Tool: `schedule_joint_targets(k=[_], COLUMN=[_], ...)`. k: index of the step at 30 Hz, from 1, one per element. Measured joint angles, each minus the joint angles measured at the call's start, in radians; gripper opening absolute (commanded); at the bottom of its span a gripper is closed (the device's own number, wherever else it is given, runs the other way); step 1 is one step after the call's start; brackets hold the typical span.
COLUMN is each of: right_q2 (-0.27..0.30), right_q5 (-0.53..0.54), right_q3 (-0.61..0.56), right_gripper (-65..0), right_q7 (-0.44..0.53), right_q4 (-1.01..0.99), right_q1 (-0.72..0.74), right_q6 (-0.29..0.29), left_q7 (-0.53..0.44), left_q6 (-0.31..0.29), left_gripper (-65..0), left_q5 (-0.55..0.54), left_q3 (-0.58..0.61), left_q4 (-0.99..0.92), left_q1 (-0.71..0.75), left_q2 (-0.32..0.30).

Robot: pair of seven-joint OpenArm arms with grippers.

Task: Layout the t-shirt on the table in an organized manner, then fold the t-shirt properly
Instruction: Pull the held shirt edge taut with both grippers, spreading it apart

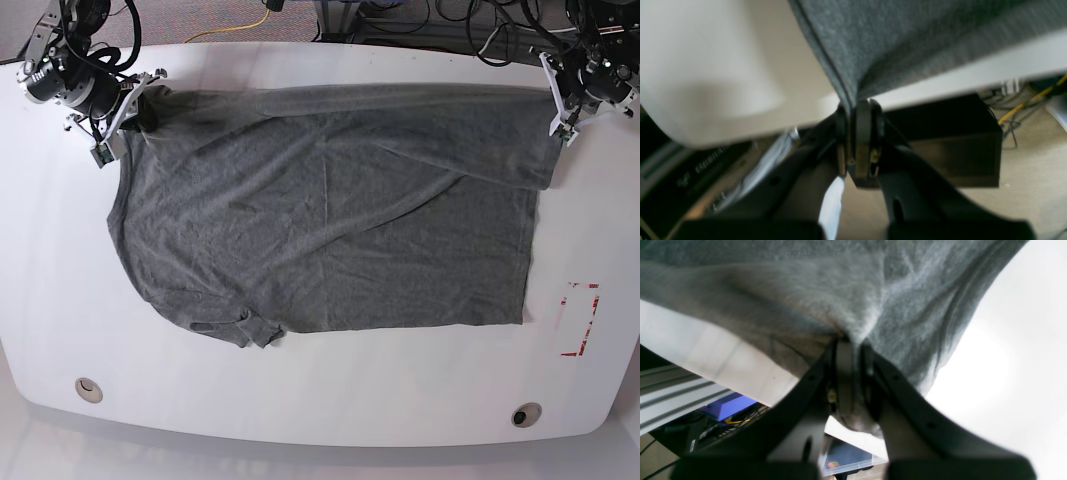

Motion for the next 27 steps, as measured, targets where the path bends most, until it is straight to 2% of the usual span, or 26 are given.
schedule_joint_targets(k=[13,27], right_q2=[-0.003,-0.003], right_q5=[0.002,0.004], right_q3=[-0.005,-0.005], right_gripper=[-62.1,-62.1], right_q7=[0.0,0.0], right_q4=[0.0,0.0], right_q1=[0.027,0.03], right_q6=[0.002,0.002], left_q7=[0.002,0.002], left_q6=[0.0,0.0], left_gripper=[-65.0,-65.0], left_q5=[-0.005,-0.004], left_q3=[-0.037,-0.043], left_q4=[0.001,0.003], left_q1=[0.122,0.158], left_q2=[0.002,0.005])
